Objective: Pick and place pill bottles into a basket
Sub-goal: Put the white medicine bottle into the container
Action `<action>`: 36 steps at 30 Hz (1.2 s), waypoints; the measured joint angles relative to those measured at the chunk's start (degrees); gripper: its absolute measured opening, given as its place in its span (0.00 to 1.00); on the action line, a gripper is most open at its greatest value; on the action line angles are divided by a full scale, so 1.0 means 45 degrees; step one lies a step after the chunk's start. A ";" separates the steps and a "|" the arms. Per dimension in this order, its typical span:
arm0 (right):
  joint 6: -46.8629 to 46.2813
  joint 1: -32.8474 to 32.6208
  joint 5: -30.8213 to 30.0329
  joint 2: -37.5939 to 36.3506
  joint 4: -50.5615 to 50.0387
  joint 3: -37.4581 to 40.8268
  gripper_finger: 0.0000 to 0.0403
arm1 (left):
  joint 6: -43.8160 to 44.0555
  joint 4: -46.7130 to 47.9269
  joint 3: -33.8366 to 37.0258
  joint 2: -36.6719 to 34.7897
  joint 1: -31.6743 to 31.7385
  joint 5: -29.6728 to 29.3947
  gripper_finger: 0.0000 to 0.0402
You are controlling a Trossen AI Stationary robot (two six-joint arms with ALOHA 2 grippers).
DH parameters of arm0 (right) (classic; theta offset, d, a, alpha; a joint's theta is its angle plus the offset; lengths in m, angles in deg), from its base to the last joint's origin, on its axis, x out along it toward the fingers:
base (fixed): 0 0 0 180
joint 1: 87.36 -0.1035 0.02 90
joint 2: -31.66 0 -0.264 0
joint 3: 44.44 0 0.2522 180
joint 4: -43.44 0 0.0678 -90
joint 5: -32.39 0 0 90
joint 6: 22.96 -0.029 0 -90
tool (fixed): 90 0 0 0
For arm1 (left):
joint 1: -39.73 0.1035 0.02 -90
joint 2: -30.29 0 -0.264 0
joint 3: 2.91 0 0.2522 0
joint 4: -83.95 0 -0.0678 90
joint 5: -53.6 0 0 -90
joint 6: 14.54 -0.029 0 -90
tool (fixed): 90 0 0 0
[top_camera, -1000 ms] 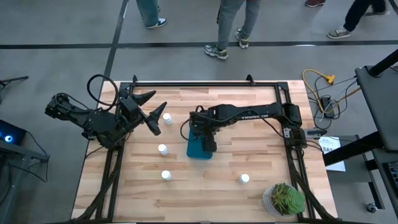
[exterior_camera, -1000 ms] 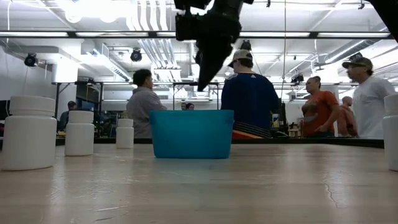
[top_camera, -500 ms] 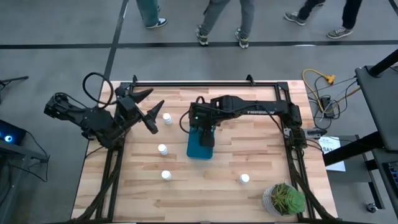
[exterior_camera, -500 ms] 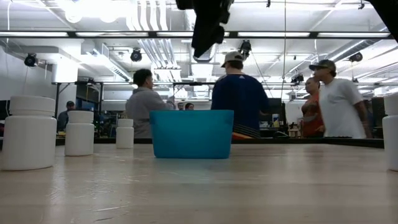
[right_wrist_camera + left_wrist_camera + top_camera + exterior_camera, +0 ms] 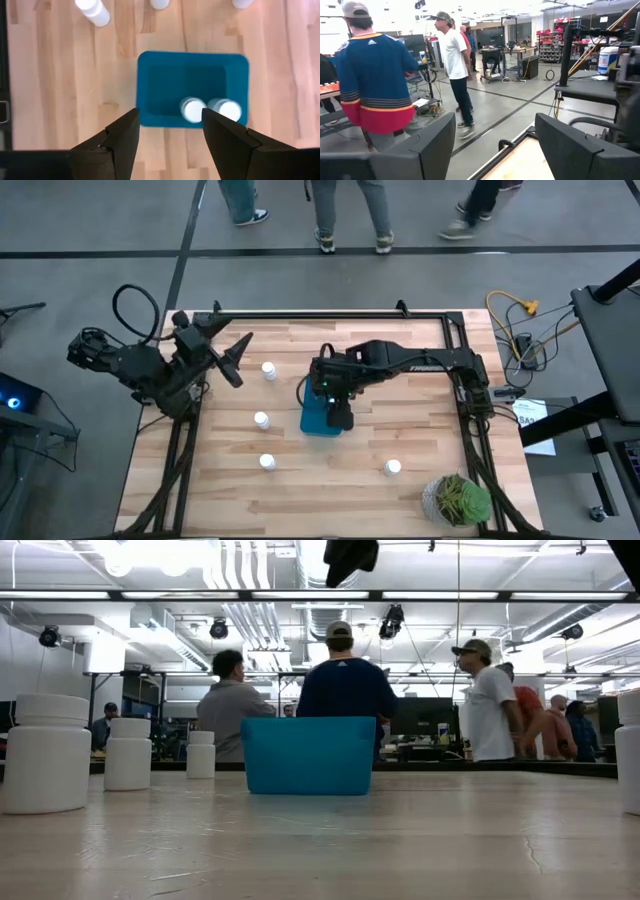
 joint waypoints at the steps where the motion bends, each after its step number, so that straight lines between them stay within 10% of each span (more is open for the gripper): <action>1: -0.0229 -0.0101 0.0000 -0.0045 -0.0127 0.0000 0.51 | 0.0000 -0.0004 0.0000 -0.0013 0.0000 0.0000 0.64; 26: -0.5395 -0.3147 -0.2249 -0.0268 -0.0536 0.0024 0.51 | 0.0893 -0.0019 0.0000 0.0045 0.0000 0.0198 0.64; 36: -0.5070 -0.3700 -0.2669 -0.0326 -0.1000 0.0029 0.51 | 0.3522 -0.0017 0.0005 0.0400 -0.0010 0.5127 0.64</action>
